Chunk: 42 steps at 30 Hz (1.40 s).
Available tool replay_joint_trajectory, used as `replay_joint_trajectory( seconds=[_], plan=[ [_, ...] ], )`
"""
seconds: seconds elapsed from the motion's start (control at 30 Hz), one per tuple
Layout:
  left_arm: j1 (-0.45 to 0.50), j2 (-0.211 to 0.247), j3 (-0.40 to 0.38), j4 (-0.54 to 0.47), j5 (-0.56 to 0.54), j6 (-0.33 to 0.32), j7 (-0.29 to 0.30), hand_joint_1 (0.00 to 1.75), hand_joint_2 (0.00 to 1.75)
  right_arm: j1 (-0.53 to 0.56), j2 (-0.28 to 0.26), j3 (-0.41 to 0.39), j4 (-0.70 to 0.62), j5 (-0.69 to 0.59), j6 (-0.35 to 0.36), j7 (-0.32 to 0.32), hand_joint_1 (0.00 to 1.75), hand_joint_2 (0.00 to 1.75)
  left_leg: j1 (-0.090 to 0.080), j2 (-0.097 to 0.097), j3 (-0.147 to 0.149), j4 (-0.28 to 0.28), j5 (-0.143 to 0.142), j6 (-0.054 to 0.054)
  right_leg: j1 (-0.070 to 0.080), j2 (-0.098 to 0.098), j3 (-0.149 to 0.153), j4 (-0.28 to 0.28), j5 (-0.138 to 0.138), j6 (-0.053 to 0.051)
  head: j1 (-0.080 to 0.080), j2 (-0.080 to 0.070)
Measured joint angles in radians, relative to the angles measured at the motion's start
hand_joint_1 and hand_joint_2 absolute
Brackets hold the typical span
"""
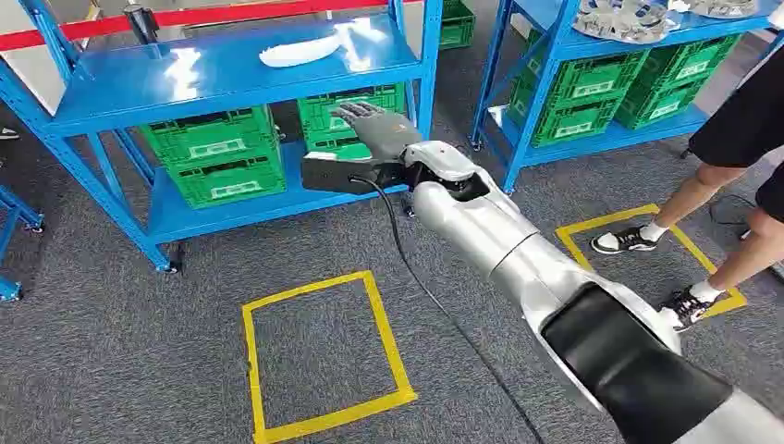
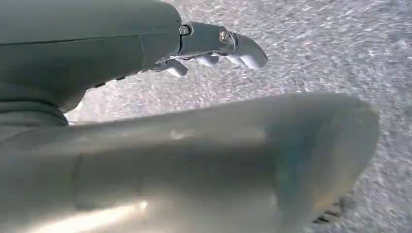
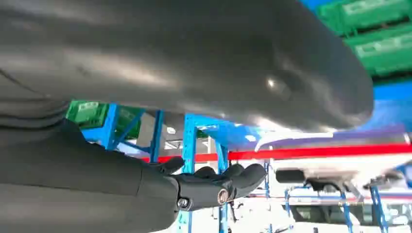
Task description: Take the parts from the cabinet and place them on the table.
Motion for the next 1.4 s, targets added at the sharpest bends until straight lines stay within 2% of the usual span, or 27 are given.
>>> replay_joint_trajectory(
  seconds=[0.17,0.23,0.33,0.37,0.4,0.43,0.5,0.53,0.57,0.6,0.63,0.73,0.8,0.87,0.9,0.97,1.0,1.03,1.07,1.1,1.13,1.2,1.23,1.27,1.3,1.33,1.4],
  plan=[
    [-0.004,0.004,0.000,0.001,-0.001,0.000,0.000,0.00,0.00,-0.009,-0.007,0.053,-0.006,-0.001,0.002,0.000,0.00,0.00,-0.003,0.005,-0.003,-0.007,0.003,0.015,0.000,0.003,-0.004,0.007,0.022,0.015,0.000,0.000],
    [-0.006,0.003,0.000,0.000,-0.002,0.000,-0.001,0.00,0.00,-0.014,-0.012,0.059,-0.011,-0.001,0.002,0.000,0.00,0.00,0.007,0.010,0.008,-0.020,0.011,0.028,-0.002,-0.008,-0.020,0.033,0.002,0.017,0.002,0.000],
    [-0.007,0.003,0.000,0.002,-0.002,0.000,-0.001,0.00,0.00,-0.024,-0.013,0.071,-0.011,-0.001,0.003,0.000,0.00,0.00,0.007,0.016,0.004,-0.021,0.007,0.033,-0.001,-0.016,-0.131,0.237,-0.094,0.024,0.005,0.000],
    [-0.007,0.003,0.000,0.002,-0.002,-0.001,-0.001,0.00,0.00,-0.021,-0.017,0.073,-0.011,-0.001,0.004,0.000,0.00,0.00,0.007,0.017,0.003,-0.020,0.005,0.034,-0.001,-0.016,-0.166,0.296,-0.110,0.024,0.005,0.000],
    [-0.006,0.003,0.000,0.002,-0.002,-0.001,-0.001,0.00,0.00,-0.017,-0.018,0.074,-0.011,-0.001,0.004,0.000,0.00,0.00,0.007,0.016,0.004,-0.019,0.001,0.031,-0.003,-0.017,-0.185,0.314,-0.101,0.022,0.005,0.000],
    [-0.006,0.003,-0.001,0.003,-0.003,-0.001,-0.001,0.00,0.00,-0.016,-0.021,0.076,-0.011,-0.002,0.004,0.000,0.00,0.00,0.009,0.016,0.007,-0.016,-0.003,0.028,-0.005,-0.018,-0.181,0.283,-0.066,0.024,0.005,0.000],
    [-0.007,-0.001,-0.001,0.003,-0.007,-0.001,-0.001,0.00,0.00,-0.020,-0.025,0.077,-0.011,-0.006,0.005,0.000,0.00,0.00,0.014,0.017,0.017,-0.009,-0.014,0.017,-0.006,-0.023,-0.116,0.114,0.043,0.018,0.006,0.000],
    [-0.007,-0.002,-0.001,0.003,-0.008,-0.001,-0.001,0.00,0.00,-0.023,-0.026,0.079,-0.011,-0.010,0.006,0.000,0.00,0.00,0.015,0.019,0.021,-0.006,-0.021,0.010,-0.006,-0.029,-0.089,0.036,0.074,0.017,0.007,0.000],
    [-0.009,-0.001,-0.001,0.003,-0.010,-0.001,-0.001,0.00,0.00,-0.028,-0.029,0.084,-0.011,-0.014,0.008,-0.001,0.00,0.00,0.013,0.022,0.021,-0.007,-0.023,0.002,0.006,-0.033,-0.089,0.026,0.031,0.014,0.007,0.000],
    [-0.010,-0.001,-0.001,0.003,-0.011,-0.003,0.000,0.00,0.00,-0.032,-0.029,0.091,-0.011,-0.021,0.010,-0.004,0.00,0.00,0.011,0.023,0.017,-0.010,-0.024,-0.007,0.007,-0.035,-0.089,0.025,0.019,0.003,0.008,0.000],
    [-0.012,-0.001,-0.001,0.003,-0.012,-0.004,0.000,0.00,0.00,-0.031,-0.029,0.095,-0.011,-0.027,0.011,-0.005,0.00,0.00,0.009,0.026,0.020,-0.016,-0.027,-0.014,0.008,-0.033,-0.085,0.020,0.040,-0.005,0.008,0.000],
    [-0.012,-0.003,-0.002,0.003,-0.014,-0.004,0.000,0.00,0.00,-0.029,-0.032,0.106,-0.006,-0.045,0.006,-0.010,0.00,0.00,0.014,0.025,0.027,0.008,-0.026,-0.032,0.002,-0.026,-0.051,0.010,0.030,-0.032,0.008,0.000],
    [-0.015,-0.004,-0.002,0.003,-0.015,-0.004,-0.001,0.00,0.00,-0.031,-0.032,0.116,-0.006,-0.053,0.003,-0.015,0.00,0.00,0.014,0.019,-0.044,0.129,-0.029,-0.035,0.003,-0.024,-0.028,0.008,0.014,-0.045,0.004,0.000],
    [-0.014,-0.002,-0.002,0.004,-0.016,-0.007,-0.001,0.00,0.00,-0.020,-0.033,0.127,-0.005,-0.056,0.003,-0.018,0.00,0.00,0.011,0.017,-0.149,0.260,-0.077,-0.036,0.006,-0.020,-0.008,0.007,-0.006,-0.051,0.003,0.000],
    [-0.009,-0.002,-0.002,0.005,-0.016,-0.008,-0.001,0.00,0.00,-0.012,-0.033,0.130,-0.004,-0.059,0.003,-0.019,0.00,0.00,0.010,0.016,-0.186,0.287,-0.092,-0.036,0.008,-0.016,0.005,0.007,-0.018,-0.052,0.003,0.000],
    [-0.004,-0.002,-0.002,0.007,-0.016,-0.010,-0.001,0.00,0.00,-0.005,-0.033,0.138,-0.003,-0.066,0.002,-0.021,0.00,0.00,0.010,0.015,-0.200,0.226,-0.064,-0.027,0.009,-0.010,0.037,0.007,-0.043,-0.050,0.002,0.000],
    [-0.004,-0.002,-0.002,0.007,-0.017,-0.010,-0.002,0.00,0.00,-0.004,-0.033,0.143,-0.003,-0.067,0.002,-0.021,0.00,0.00,0.009,0.015,-0.186,0.148,-0.013,-0.021,0.009,-0.009,0.058,0.007,-0.059,-0.047,0.003,0.000],
    [-0.003,-0.002,-0.002,0.008,-0.019,-0.013,-0.002,0.00,0.00,-0.003,-0.033,0.146,-0.003,-0.068,0.002,-0.021,0.00,0.00,0.008,0.015,-0.171,0.071,0.059,-0.014,0.009,-0.009,0.074,0.006,-0.074,-0.044,0.003,0.000],
    [0.002,-0.002,-0.002,0.012,-0.019,-0.017,-0.004,0.00,0.00,0.001,-0.035,0.148,0.001,-0.068,0.002,-0.021,0.00,0.00,0.006,0.015,-0.169,-0.001,0.166,-0.006,0.010,-0.007,0.076,0.006,-0.089,-0.040,0.000,0.000],
    [0.000,-0.001,-0.002,0.014,-0.022,-0.019,-0.006,0.00,0.00,0.005,-0.034,0.157,0.003,-0.069,0.003,-0.019,0.00,0.00,-0.001,0.016,-0.172,0.005,0.131,-0.009,0.012,-0.001,0.087,0.004,-0.099,-0.032,-0.003,0.000],
    [0.000,-0.002,-0.002,0.014,-0.025,-0.022,-0.007,0.00,0.00,0.009,-0.034,0.165,0.002,-0.068,0.007,-0.016,0.00,0.00,-0.004,0.016,-0.157,0.008,0.125,-0.005,0.010,-0.002,0.090,-0.009,-0.110,-0.023,-0.001,0.000],
    [0.004,-0.002,-0.002,0.013,-0.030,-0.023,-0.004,0.00,0.00,0.007,-0.035,0.168,0.002,-0.069,0.005,-0.016,0.00,0.00,-0.003,0.016,-0.136,-0.001,0.110,0.011,0.013,-0.003,0.114,-0.004,-0.090,-0.013,0.000,0.000],
    [0.004,-0.004,-0.003,0.011,-0.031,-0.022,-0.003,0.00,0.00,0.005,-0.035,0.170,-0.002,-0.069,0.005,-0.015,0.00,0.00,0.004,0.011,-0.114,-0.010,0.103,0.019,0.011,-0.006,0.090,0.044,-0.072,-0.009,0.000,0.000],
    [0.002,-0.005,-0.003,0.011,-0.032,-0.019,-0.004,0.00,0.00,0.003,-0.035,0.173,-0.002,-0.070,0.003,-0.015,0.00,0.00,0.004,0.013,-0.096,-0.013,0.092,0.023,0.011,-0.011,0.045,0.128,-0.030,-0.003,0.001,0.000],
    [0.000,-0.004,-0.003,0.011,-0.031,-0.015,-0.004,0.00,0.00,0.003,-0.035,0.178,-0.001,-0.071,0.004,-0.011,0.00,0.00,0.005,0.013,-0.081,-0.018,0.080,0.027,0.011,-0.014,-0.016,0.210,-0.017,0.001,0.006,0.000],
    [0.000,-0.005,-0.003,0.011,-0.031,-0.012,-0.004,0.00,0.00,0.007,-0.035,0.187,-0.001,-0.071,0.004,-0.008,0.00,0.00,0.005,0.012,-0.063,-0.022,0.066,0.028,0.009,-0.016,-0.076,0.276,-0.041,0.006,0.006,0.000],
    [0.004,-0.007,-0.003,0.011,-0.027,-0.006,-0.003,0.00,0.00,0.023,-0.035,0.200,0.001,-0.066,-0.001,-0.002,0.00,0.00,0.005,0.006,-0.023,-0.026,0.035,0.029,0.009,-0.019,-0.158,0.312,-0.157,0.009,0.006,0.000]
  ],
)
